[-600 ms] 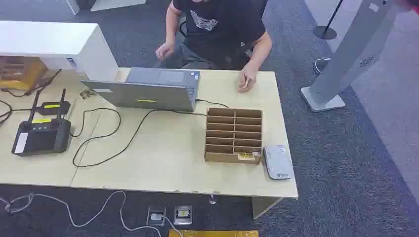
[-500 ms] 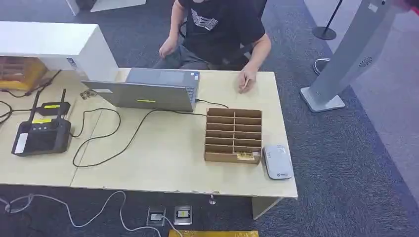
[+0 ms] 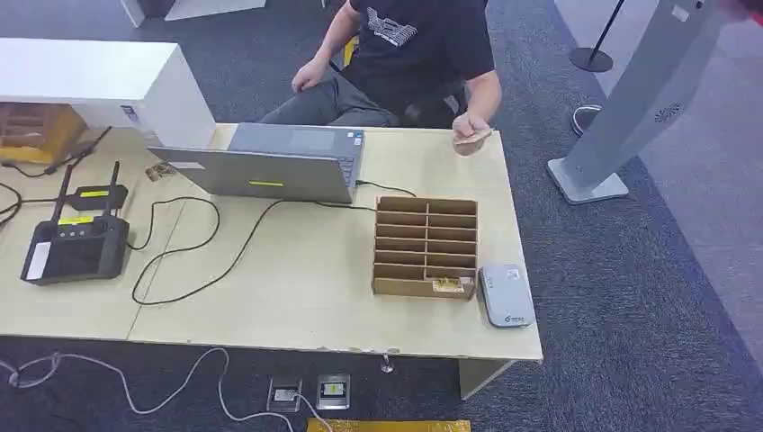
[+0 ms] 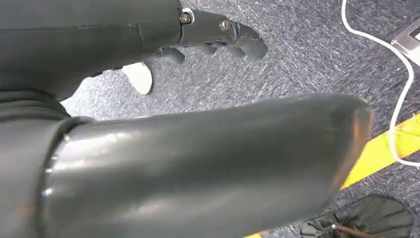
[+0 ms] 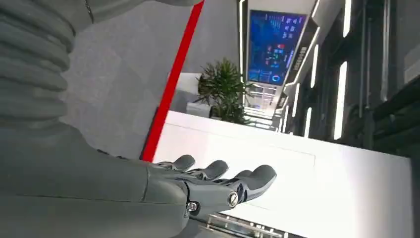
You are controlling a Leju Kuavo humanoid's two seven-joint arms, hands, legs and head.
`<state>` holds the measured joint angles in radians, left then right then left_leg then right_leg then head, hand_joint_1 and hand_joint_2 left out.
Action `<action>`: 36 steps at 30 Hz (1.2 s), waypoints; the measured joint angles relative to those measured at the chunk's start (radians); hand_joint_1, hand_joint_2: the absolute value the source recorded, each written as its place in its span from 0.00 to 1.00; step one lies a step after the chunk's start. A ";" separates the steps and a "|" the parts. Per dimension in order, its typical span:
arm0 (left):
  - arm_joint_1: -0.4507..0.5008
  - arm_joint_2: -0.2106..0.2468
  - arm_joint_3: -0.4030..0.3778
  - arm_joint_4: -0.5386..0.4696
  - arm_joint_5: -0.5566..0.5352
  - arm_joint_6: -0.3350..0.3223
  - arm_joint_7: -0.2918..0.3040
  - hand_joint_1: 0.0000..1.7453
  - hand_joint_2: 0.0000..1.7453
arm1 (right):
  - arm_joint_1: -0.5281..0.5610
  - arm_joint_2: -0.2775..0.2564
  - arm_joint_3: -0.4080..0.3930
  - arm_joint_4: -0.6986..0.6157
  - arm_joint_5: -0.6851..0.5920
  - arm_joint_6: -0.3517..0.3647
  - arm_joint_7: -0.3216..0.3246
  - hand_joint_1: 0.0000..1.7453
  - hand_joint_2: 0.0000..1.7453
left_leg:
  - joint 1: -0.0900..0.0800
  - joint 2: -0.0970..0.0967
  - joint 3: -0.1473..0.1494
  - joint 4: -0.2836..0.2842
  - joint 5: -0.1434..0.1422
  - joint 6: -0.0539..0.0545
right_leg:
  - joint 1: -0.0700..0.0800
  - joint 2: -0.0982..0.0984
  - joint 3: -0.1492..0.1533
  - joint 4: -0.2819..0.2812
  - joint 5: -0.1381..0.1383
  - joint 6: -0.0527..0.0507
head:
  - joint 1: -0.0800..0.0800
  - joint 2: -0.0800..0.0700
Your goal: Pass the card to the sensor for recognition and then transmit it.
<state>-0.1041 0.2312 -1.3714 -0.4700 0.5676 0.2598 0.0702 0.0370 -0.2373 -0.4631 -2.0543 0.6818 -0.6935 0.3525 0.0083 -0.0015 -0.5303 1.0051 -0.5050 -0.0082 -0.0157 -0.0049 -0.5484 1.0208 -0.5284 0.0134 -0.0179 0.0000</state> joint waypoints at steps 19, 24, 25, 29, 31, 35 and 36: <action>-0.008 0.000 -0.001 -0.018 -0.027 0.020 -0.019 0.00 0.00 | -0.433 -0.402 0.629 0.027 0.230 0.332 0.306 0.00 1.00 | -0.001 -0.007 -0.006 0.000 0.004 0.002 | 0.000 -0.008 -0.002 0.000 0.001 0.001 | 0.000 0.000; -0.010 0.001 -0.002 -0.021 -0.037 0.017 -0.026 0.00 0.00 | -0.588 -0.410 0.848 0.084 0.254 0.495 0.306 0.00 1.00 | 0.000 -0.008 -0.007 0.000 0.005 0.002 | 0.000 -0.010 -0.002 0.001 0.001 0.001 | 0.000 0.000; -0.010 0.001 -0.002 -0.021 -0.040 0.016 -0.029 0.00 0.00 | -0.614 -0.408 0.888 0.097 0.254 0.518 0.306 0.00 1.00 | 0.000 -0.009 -0.007 0.000 0.005 0.002 | 0.000 -0.010 -0.002 0.001 0.001 0.001 | -0.001 0.000; -0.010 0.003 -0.003 -0.024 -0.044 0.002 -0.032 0.00 0.00 | -0.716 -0.403 1.054 0.145 0.239 0.600 0.306 0.00 1.00 | 0.000 -0.009 -0.007 0.000 0.005 0.002 | 0.000 -0.010 -0.002 0.001 0.001 0.001 | 0.000 0.000; -0.010 0.006 -0.003 -0.027 -0.044 -0.003 -0.032 0.00 0.00 | -0.763 -0.398 1.132 0.168 0.226 0.627 0.306 0.00 1.00 | 0.000 -0.009 -0.008 0.000 0.005 0.002 | 0.000 -0.010 -0.003 0.001 0.001 0.001 | 0.000 0.000; -0.010 0.012 -0.003 -0.035 -0.045 -0.019 -0.032 0.00 0.00 | -0.830 -0.370 1.278 0.234 0.191 0.671 0.306 0.00 1.00 | 0.000 -0.009 -0.008 0.000 0.005 0.002 | 0.000 -0.010 -0.003 0.001 0.001 0.001 | 0.000 0.000; -0.010 0.013 -0.003 -0.037 -0.045 -0.021 -0.032 0.00 0.00 | -0.840 -0.363 1.309 0.251 0.185 0.678 0.306 0.00 1.00 | 0.000 -0.009 -0.009 0.000 0.005 0.002 | 0.000 -0.010 -0.004 0.001 0.001 0.001 | 0.000 0.000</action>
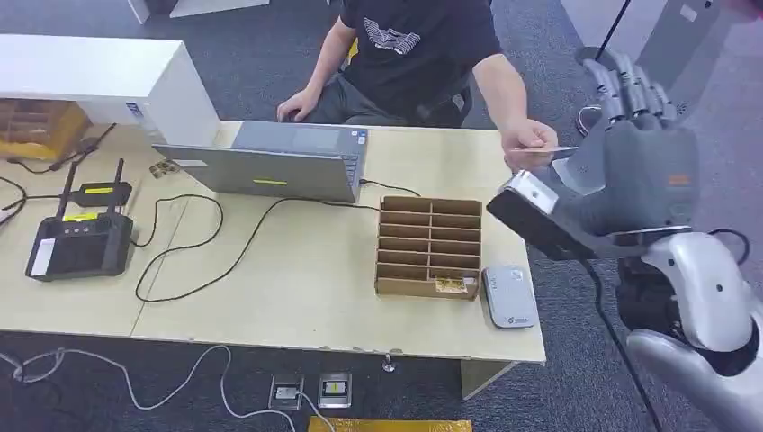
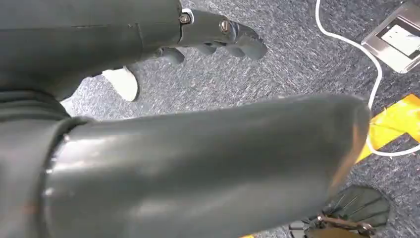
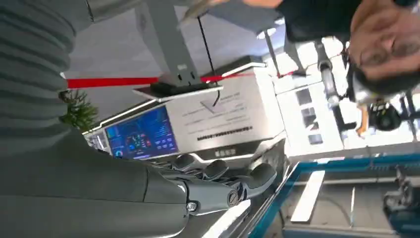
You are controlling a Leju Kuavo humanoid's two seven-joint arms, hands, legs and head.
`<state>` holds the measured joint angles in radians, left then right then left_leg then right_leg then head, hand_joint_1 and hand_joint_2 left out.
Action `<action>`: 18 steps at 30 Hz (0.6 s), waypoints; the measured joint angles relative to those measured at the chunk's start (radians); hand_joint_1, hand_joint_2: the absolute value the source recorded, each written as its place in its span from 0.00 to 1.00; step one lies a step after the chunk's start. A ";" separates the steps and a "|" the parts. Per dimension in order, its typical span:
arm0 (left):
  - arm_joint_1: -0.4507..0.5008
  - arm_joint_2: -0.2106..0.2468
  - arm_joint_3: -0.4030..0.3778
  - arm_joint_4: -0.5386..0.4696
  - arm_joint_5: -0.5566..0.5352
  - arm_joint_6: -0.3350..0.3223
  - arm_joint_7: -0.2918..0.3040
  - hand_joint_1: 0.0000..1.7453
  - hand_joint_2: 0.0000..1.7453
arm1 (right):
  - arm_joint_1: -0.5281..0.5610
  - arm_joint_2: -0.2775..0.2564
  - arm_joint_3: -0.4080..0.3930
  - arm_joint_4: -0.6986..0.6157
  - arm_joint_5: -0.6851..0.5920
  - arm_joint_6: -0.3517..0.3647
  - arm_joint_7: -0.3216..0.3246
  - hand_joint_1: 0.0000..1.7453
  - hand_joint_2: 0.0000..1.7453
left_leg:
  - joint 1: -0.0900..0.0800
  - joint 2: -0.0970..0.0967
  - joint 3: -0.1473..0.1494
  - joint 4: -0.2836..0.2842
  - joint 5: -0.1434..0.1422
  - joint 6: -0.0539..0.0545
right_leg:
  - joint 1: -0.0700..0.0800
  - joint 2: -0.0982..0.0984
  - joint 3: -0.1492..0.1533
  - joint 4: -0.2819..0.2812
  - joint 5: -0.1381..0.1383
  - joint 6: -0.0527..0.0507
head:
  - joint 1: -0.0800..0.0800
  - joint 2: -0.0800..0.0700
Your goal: Pass the card to the sensor for recognition and then transmit it.
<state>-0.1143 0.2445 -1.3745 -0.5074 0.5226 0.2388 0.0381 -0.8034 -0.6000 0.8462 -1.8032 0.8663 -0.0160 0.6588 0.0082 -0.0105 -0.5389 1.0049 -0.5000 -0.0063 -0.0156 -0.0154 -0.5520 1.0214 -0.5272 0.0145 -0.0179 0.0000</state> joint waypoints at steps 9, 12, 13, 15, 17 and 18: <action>0.001 0.009 -0.002 -0.011 -0.002 -0.008 0.000 0.00 0.00 | -0.049 0.038 0.181 0.107 -0.020 0.011 0.001 0.00 1.00 | 0.000 0.000 0.000 0.000 0.000 0.000 | 0.000 0.000 -0.001 0.000 0.000 0.000 | 0.000 0.000; 0.001 0.010 -0.002 -0.013 -0.002 -0.008 0.000 0.00 0.00 | -0.054 0.043 0.207 0.125 -0.023 0.011 0.001 0.00 1.00 | 0.000 0.000 0.000 0.000 0.000 0.000 | 0.000 0.000 -0.001 0.000 0.000 0.000 | 0.000 0.000; 0.002 0.010 -0.003 -0.013 -0.002 -0.008 0.000 0.00 0.00 | -0.055 0.044 0.214 0.128 -0.023 0.011 0.001 0.00 1.00 | 0.000 0.000 0.000 0.000 0.000 0.000 | 0.000 0.000 -0.001 0.000 0.000 0.000 | 0.000 0.000; 0.002 0.010 -0.003 -0.013 -0.002 -0.008 0.000 0.00 0.00 | -0.059 0.045 0.227 0.134 -0.023 0.011 0.001 0.00 1.00 | 0.000 0.000 0.000 0.000 0.000 0.000 | 0.000 0.001 -0.001 0.000 0.000 0.000 | 0.000 0.000; 0.002 0.010 -0.003 -0.013 -0.002 -0.008 0.000 0.00 0.00 | -0.062 0.046 0.240 0.141 -0.023 0.011 0.002 0.00 1.00 | 0.000 0.000 0.000 0.000 0.000 0.000 | 0.000 0.001 -0.001 0.000 0.000 0.000 | 0.000 0.000; 0.002 0.010 -0.003 -0.013 -0.002 -0.008 0.000 0.00 0.00 | -0.063 0.046 0.247 0.144 -0.023 0.011 0.002 0.00 1.00 | 0.000 0.000 0.000 0.000 0.000 0.000 | 0.000 0.001 -0.001 0.000 0.000 0.000 | 0.000 0.000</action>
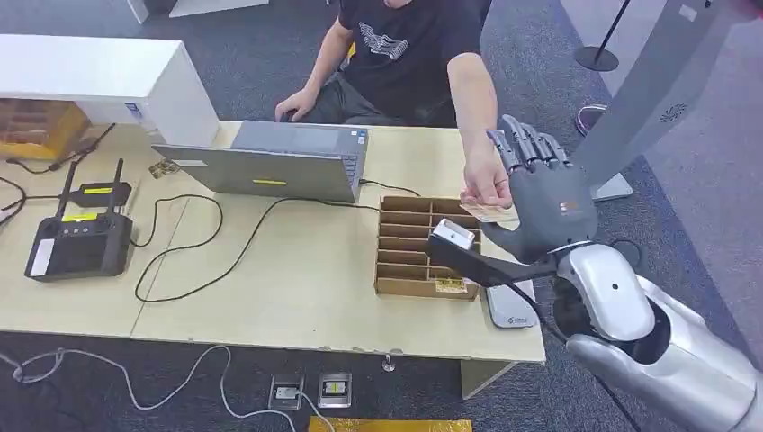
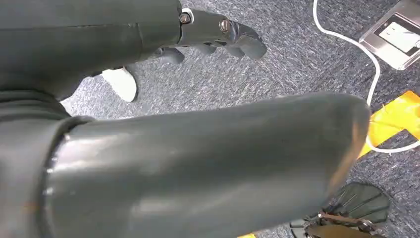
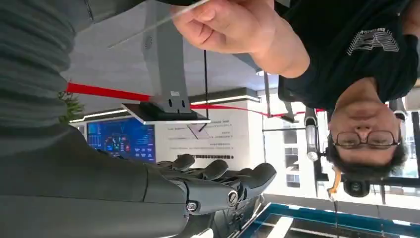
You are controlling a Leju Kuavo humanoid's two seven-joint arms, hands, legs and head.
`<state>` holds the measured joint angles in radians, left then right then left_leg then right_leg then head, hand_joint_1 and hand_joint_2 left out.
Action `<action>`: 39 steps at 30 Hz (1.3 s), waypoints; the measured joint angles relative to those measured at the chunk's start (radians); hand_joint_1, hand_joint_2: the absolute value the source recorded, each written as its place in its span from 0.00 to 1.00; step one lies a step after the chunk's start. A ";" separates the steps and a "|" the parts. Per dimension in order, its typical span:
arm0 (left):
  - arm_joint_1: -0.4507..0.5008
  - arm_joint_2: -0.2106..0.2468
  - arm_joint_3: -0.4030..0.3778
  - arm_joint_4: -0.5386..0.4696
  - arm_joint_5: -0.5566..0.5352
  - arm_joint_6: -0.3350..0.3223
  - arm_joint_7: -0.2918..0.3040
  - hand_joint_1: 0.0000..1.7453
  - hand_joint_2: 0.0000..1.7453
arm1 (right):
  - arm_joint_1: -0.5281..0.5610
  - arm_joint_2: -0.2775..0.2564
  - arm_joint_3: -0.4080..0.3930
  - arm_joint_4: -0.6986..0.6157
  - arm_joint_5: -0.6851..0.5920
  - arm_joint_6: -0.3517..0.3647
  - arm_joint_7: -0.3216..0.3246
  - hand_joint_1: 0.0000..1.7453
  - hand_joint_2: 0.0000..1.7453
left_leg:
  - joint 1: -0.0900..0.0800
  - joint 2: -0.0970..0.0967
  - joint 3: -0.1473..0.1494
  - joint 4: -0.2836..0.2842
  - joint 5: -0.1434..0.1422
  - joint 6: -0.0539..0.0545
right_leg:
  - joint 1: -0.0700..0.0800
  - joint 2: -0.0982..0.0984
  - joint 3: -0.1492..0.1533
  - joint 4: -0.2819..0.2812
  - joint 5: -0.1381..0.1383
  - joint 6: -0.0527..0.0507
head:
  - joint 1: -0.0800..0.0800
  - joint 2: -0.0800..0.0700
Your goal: Pass the card to the sensor for recognition and then transmit it.
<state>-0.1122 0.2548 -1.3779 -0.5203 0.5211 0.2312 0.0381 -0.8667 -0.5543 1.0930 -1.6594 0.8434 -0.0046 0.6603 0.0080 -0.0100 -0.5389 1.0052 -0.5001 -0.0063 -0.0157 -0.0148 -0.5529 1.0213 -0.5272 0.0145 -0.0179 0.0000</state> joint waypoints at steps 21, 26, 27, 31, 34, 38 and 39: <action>0.001 0.007 -0.001 -0.005 0.003 -0.035 0.011 0.00 0.00 | 0.010 0.003 0.044 0.071 0.009 0.048 0.000 1.00 1.00 | 0.000 0.000 0.000 0.000 0.000 0.000 | 0.000 0.001 0.000 0.000 0.000 0.000 | 0.000 0.000; 0.001 0.007 -0.001 -0.005 0.000 -0.033 0.011 0.00 0.00 | 0.023 0.002 0.035 0.084 -0.003 0.040 0.000 1.00 1.00 | 0.000 0.001 0.000 0.000 0.000 0.000 | 0.000 0.001 0.000 0.000 0.000 0.000 | 0.000 0.000; 0.001 0.007 -0.001 -0.005 -0.003 -0.033 0.011 0.00 0.00 | 0.025 0.000 0.034 0.085 -0.003 0.040 0.000 1.00 1.00 | 0.000 0.001 0.000 0.000 0.000 0.000 | 0.000 0.001 0.000 0.000 0.000 0.000 | 0.000 0.000; 0.001 0.007 -0.001 -0.005 -0.009 -0.033 0.011 0.00 0.00 | 0.051 -0.005 0.011 0.090 0.022 0.040 0.000 1.00 1.00 | 0.000 0.001 0.001 0.000 0.000 0.000 | 0.000 0.002 0.000 0.000 0.000 0.000 | 0.000 0.000; 0.001 0.007 -0.001 -0.005 -0.017 -0.033 0.011 0.00 0.00 | 0.065 -0.014 -0.007 0.093 0.027 0.040 0.000 1.00 1.00 | 0.000 0.001 0.001 0.000 0.000 0.000 | 0.000 0.002 -0.001 0.000 0.000 0.000 | 0.000 0.000; 0.001 0.007 -0.001 -0.005 -0.019 -0.032 0.011 0.00 0.00 | 0.077 -0.022 -0.030 0.095 0.029 0.040 0.000 1.00 1.00 | 0.000 0.002 0.001 0.000 0.000 0.000 | 0.000 0.003 -0.001 0.000 0.000 0.000 | 0.000 0.000; 0.001 0.007 -0.001 -0.005 -0.019 -0.033 0.011 0.00 0.00 | 0.080 -0.023 -0.034 0.095 0.029 0.040 0.000 1.00 1.00 | 0.000 0.002 0.001 0.000 0.000 0.000 | 0.000 0.004 -0.001 0.000 0.000 0.000 | 0.000 0.000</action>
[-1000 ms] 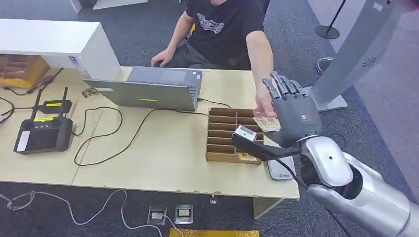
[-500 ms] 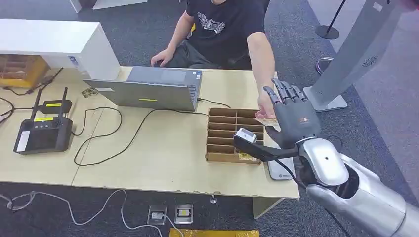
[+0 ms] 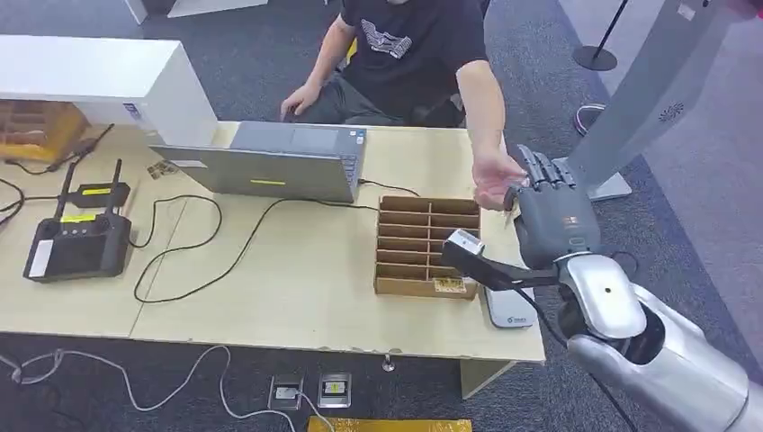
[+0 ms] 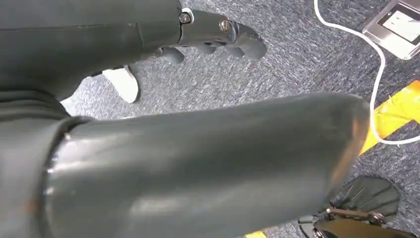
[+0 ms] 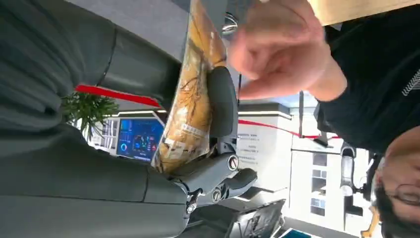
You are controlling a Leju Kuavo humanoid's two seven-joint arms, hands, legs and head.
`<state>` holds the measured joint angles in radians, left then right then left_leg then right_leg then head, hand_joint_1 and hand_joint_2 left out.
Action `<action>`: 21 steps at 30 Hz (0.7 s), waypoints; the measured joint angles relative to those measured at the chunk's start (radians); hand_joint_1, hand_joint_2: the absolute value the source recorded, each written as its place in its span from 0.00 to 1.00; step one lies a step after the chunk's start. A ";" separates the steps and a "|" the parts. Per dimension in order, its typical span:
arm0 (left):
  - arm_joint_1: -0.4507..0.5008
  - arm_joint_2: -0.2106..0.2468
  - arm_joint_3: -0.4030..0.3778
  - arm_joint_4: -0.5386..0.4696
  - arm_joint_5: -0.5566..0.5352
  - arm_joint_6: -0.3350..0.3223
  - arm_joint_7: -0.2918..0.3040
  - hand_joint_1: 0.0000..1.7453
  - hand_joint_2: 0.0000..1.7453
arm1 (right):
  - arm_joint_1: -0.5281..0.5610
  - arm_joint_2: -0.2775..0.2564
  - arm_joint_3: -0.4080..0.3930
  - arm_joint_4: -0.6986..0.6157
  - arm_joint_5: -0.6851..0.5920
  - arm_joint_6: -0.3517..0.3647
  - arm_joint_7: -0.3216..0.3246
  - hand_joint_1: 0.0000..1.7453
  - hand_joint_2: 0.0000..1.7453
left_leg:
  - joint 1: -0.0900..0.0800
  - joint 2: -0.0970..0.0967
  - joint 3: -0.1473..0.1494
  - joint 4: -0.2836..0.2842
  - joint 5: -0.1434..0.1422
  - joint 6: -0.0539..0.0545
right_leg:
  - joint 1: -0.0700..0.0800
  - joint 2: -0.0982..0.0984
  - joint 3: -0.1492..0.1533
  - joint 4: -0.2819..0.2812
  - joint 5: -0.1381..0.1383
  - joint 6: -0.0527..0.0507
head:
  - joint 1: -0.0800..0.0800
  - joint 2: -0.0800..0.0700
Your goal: Pass the card to the sensor for recognition and then transmit it.
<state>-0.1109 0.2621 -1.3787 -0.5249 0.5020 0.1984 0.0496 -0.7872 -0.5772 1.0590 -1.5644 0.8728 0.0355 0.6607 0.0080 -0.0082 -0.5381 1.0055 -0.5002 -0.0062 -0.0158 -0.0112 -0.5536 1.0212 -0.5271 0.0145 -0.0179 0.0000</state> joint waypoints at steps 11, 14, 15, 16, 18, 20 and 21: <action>0.001 0.000 0.000 0.000 -0.007 -0.002 0.000 0.00 0.00 | 0.034 -0.022 -0.047 0.002 -0.021 -0.022 0.000 1.00 1.00 | 0.000 0.000 0.000 0.000 0.000 0.000 | 0.000 0.000 0.000 0.000 0.000 0.000 | 0.000 0.000; 0.001 0.000 0.000 0.000 -0.007 0.000 0.000 0.00 0.00 | 0.068 -0.031 -0.077 0.002 -0.033 -0.074 0.000 1.00 1.00 | 0.000 0.000 0.000 0.000 0.000 0.000 | 0.000 0.000 0.000 0.000 0.000 0.000 | 0.000 0.000; 0.001 -0.001 0.000 0.000 -0.007 0.001 0.000 0.00 0.00 | 0.086 -0.036 -0.096 0.001 -0.033 -0.090 0.000 1.00 1.00 | 0.000 0.000 0.000 0.000 0.000 0.000 | 0.000 0.000 0.000 0.000 0.000 0.000 | 0.000 0.000; 0.001 -0.001 0.000 0.000 -0.007 0.002 0.000 0.00 0.00 | 0.108 -0.040 -0.116 0.000 -0.034 -0.103 0.000 1.00 1.00 | 0.000 0.000 0.000 0.000 0.000 0.000 | 0.000 0.000 0.000 0.000 0.000 0.000 | 0.000 0.000; 0.002 -0.001 0.000 0.000 -0.007 0.002 0.000 0.00 0.00 | 0.150 -0.047 -0.157 -0.003 -0.035 -0.113 0.000 1.00 1.00 | 0.000 0.000 0.000 0.000 -0.001 0.000 | 0.000 0.000 0.000 0.000 0.000 0.000 | 0.000 0.000; 0.003 -0.001 0.000 0.000 -0.008 0.003 0.000 0.00 0.00 | 0.195 -0.055 -0.195 -0.008 -0.035 -0.122 0.000 1.00 1.00 | 0.000 0.000 0.000 0.000 -0.001 0.000 | 0.000 0.001 0.000 0.000 0.000 0.000 | 0.000 0.000; 0.003 -0.002 0.000 0.001 -0.010 0.003 0.000 0.00 0.00 | 0.217 -0.059 -0.215 -0.010 -0.035 -0.126 0.000 1.00 1.00 | 0.000 0.000 0.000 0.000 -0.001 0.000 | 0.000 0.000 0.000 0.000 0.000 0.000 | 0.000 0.000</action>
<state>-0.1081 0.2606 -1.3787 -0.5241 0.4925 0.2014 0.0496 -0.5702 -0.6359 0.8439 -1.5739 0.8373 -0.0904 0.6607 0.0079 -0.0081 -0.5379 1.0056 -0.5010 -0.0061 -0.0158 -0.0107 -0.5536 1.0209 -0.5271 0.0146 -0.0179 0.0000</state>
